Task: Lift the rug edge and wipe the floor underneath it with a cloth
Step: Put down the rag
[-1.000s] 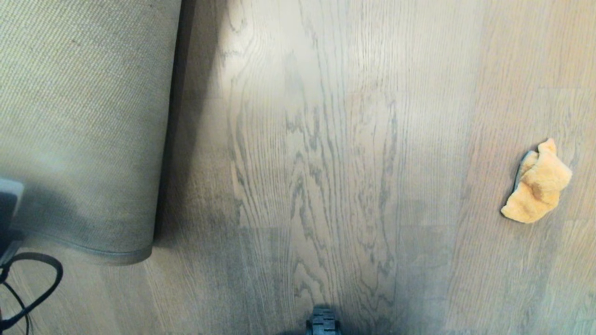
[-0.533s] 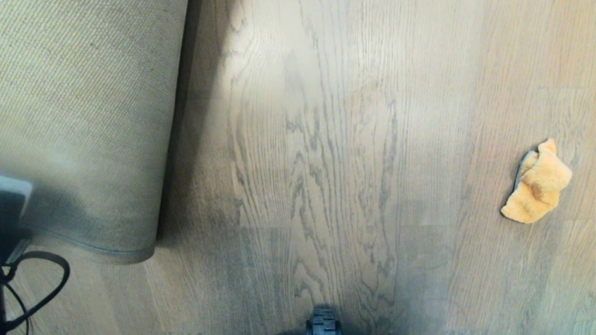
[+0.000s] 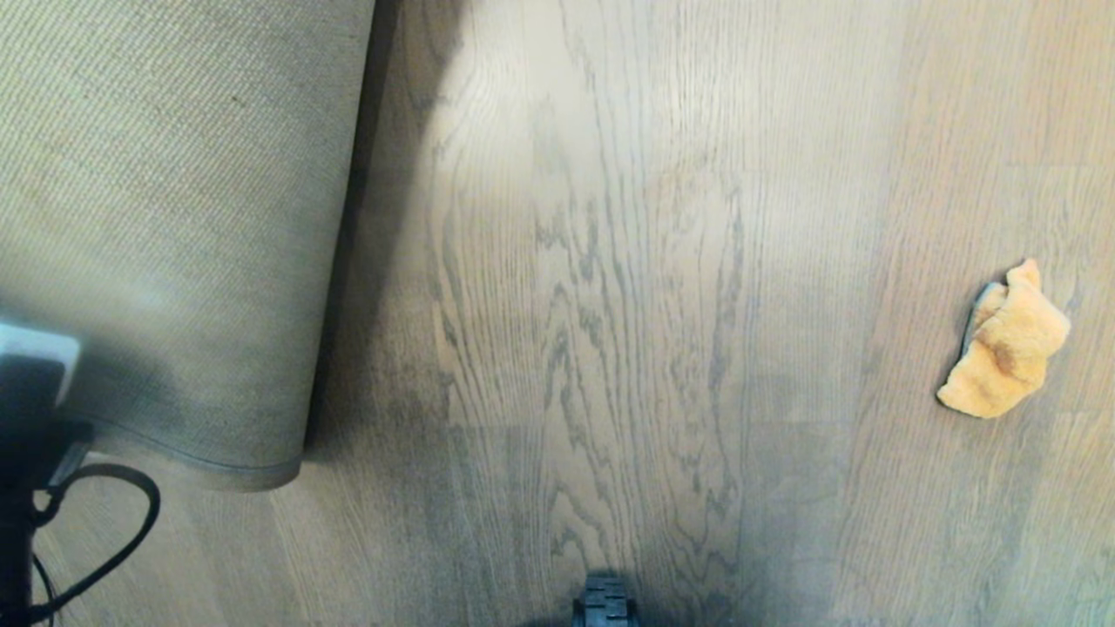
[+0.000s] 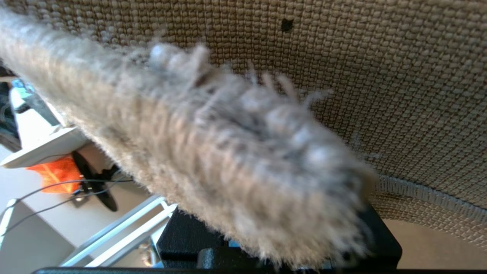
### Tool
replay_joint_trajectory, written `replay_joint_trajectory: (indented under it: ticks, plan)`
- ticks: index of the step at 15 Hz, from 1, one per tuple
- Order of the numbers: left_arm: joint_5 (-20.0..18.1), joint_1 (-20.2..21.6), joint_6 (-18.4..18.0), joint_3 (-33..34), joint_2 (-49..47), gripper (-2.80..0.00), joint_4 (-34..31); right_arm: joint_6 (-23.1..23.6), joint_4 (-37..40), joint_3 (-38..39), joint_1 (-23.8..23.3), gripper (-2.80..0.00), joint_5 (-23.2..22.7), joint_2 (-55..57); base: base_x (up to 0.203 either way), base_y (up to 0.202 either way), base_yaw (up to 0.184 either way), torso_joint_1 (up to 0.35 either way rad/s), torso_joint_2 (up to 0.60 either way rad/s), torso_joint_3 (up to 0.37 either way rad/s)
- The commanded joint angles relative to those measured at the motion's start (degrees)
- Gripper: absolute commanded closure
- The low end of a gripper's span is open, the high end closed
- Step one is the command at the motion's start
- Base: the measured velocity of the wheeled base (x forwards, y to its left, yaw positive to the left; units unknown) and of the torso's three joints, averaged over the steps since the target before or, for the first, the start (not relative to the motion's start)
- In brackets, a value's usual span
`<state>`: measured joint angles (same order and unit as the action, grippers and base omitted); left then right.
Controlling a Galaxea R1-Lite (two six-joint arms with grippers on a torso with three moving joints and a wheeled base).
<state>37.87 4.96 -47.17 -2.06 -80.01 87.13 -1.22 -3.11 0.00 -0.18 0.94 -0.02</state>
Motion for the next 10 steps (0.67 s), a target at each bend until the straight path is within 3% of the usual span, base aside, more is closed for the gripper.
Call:
replay_joint_trajectory:
  ticks: [1, 5, 10]
  plan:
    - [-0.08, -0.65, 0.75, -0.05, -0.41, 0.0, 2.83, -0.01, -0.06, 0.0, 0.01, 0.0, 0.0, 0.11, 0.0, 0.0, 0.0, 0.0, 0.0, 0.0]
    - [0.01, -0.65, 1.45, -0.23, -0.5, 0.0, 2.83, -0.01, -0.06, 0.0, 0.01, 0.0, -0.03, 0.11, 0.0, 0.0, 0.0, 0.0, 0.0, 0.0]
    - [-0.16, -1.92, 5.03, -0.4, -1.2, 0.0, 2.83, -0.01, -0.06, 0.0, 0.01, 0.0, 0.03, 0.11, 0.0, 0.0, 0.0, 0.0, 0.0, 0.0]
